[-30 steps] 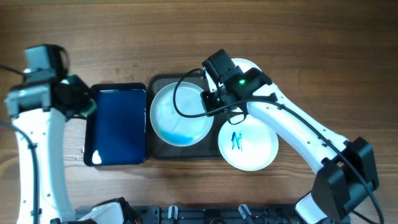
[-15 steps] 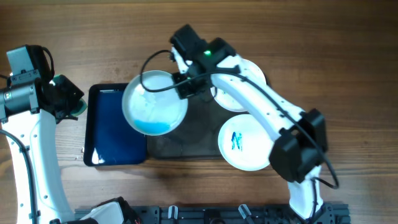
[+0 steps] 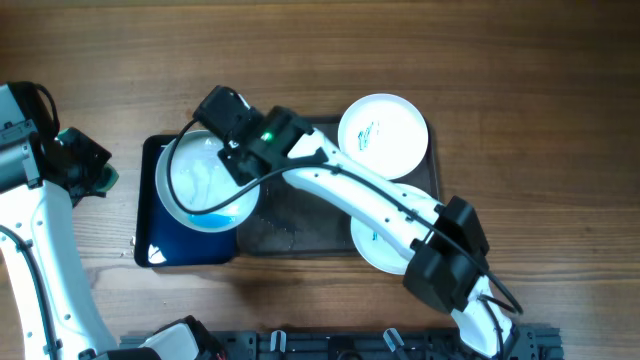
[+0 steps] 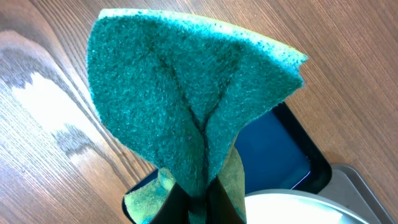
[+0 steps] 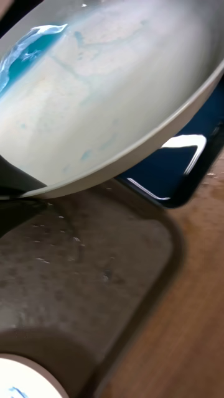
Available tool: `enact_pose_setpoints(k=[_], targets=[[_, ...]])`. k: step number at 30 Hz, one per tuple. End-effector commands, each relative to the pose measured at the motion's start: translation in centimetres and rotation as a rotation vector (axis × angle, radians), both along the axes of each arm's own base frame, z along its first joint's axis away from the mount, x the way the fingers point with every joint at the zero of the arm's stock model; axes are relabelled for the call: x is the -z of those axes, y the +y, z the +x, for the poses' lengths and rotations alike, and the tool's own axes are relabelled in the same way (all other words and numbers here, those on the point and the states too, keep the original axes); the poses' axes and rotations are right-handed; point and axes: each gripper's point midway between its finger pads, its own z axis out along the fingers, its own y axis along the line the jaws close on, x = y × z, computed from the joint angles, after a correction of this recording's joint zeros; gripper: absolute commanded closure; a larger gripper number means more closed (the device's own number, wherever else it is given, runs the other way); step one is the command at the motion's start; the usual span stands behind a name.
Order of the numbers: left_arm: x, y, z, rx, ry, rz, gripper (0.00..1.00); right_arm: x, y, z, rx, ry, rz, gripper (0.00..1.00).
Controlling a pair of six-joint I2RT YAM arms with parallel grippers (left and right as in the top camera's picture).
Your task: Clean dirty plates on tray and stack at the side
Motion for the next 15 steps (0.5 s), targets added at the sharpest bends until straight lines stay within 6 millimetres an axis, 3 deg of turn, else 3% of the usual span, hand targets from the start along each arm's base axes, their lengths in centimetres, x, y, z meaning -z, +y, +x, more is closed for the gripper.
enact_pose_setpoints(k=[1,15], targets=[[-1.3,0.5,0.0,-0.010,-0.035,0.019,0.96,-1.4,1.0,1.1,0.033,-0.134,-0.014,0.95],[-1.2,0.5,0.0,-0.010,-0.034,0.019,0.96,-7.7,5.1,-0.2,-0.091,-0.670,-0.217,0.95]])
